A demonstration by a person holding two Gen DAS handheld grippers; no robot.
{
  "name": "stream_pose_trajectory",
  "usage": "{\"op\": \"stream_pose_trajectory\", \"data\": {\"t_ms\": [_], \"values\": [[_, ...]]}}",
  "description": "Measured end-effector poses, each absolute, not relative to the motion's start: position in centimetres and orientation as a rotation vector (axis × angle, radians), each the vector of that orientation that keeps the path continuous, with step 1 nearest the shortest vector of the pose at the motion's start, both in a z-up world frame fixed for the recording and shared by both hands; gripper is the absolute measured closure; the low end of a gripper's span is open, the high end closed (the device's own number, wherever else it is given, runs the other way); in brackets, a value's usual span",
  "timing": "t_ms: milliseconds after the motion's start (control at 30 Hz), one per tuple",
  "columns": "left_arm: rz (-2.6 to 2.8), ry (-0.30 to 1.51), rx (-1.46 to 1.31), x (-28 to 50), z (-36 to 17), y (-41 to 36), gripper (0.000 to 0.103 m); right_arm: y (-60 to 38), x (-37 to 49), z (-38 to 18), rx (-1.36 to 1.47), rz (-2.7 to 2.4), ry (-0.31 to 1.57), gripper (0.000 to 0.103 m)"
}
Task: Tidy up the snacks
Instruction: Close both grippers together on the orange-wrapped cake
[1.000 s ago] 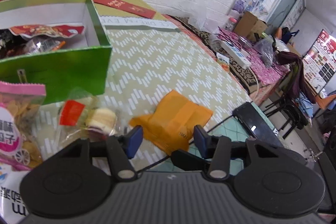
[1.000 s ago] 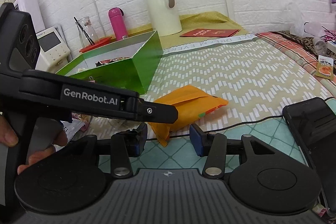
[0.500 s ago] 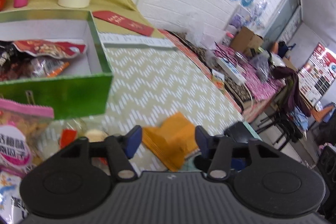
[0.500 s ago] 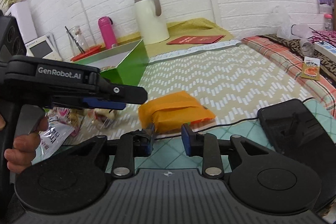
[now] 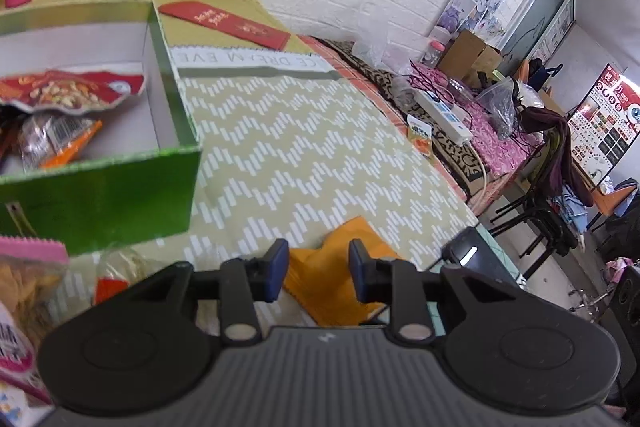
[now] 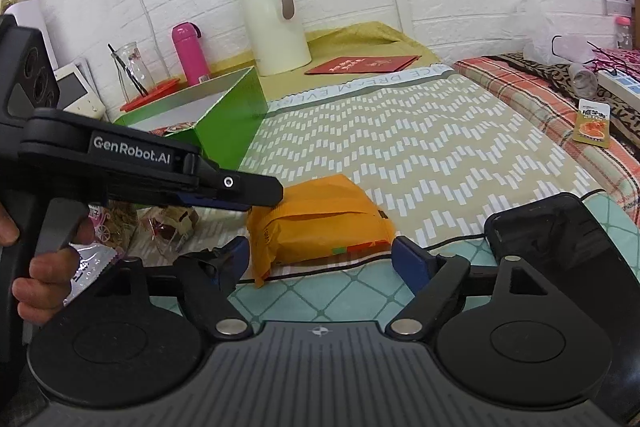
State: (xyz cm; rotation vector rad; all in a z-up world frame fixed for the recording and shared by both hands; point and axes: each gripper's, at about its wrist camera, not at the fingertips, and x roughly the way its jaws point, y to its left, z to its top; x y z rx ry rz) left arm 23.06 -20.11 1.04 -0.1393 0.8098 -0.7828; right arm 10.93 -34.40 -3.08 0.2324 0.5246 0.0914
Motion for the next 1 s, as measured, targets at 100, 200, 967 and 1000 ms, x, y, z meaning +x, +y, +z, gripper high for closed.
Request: {"op": "stream_pose_trajectory", "data": {"t_ms": [100, 200, 967, 1000], "values": [[-0.786, 0.787, -0.158, 23.7, 1.7, -20.1, 0.049, -34.4, 10.7, -3.0, 0.240, 0.106, 0.513, 0.000], [-0.809, 0.818, -0.119, 24.5, 1.5, -21.2, 0.048, -34.2, 10.4, -2.9, 0.260, 0.115, 0.516, 0.000], [-0.894, 0.850, -0.146, 19.8, 0.9, -19.5, 0.069, -33.0, 8.6, -2.3, 0.235, 0.122, 0.481, 0.047], [-0.890, 0.834, -0.155, 19.4, 1.3, -19.0, 0.069, -32.8, 8.4, -2.0, 0.228, 0.129, 0.471, 0.048]]}}
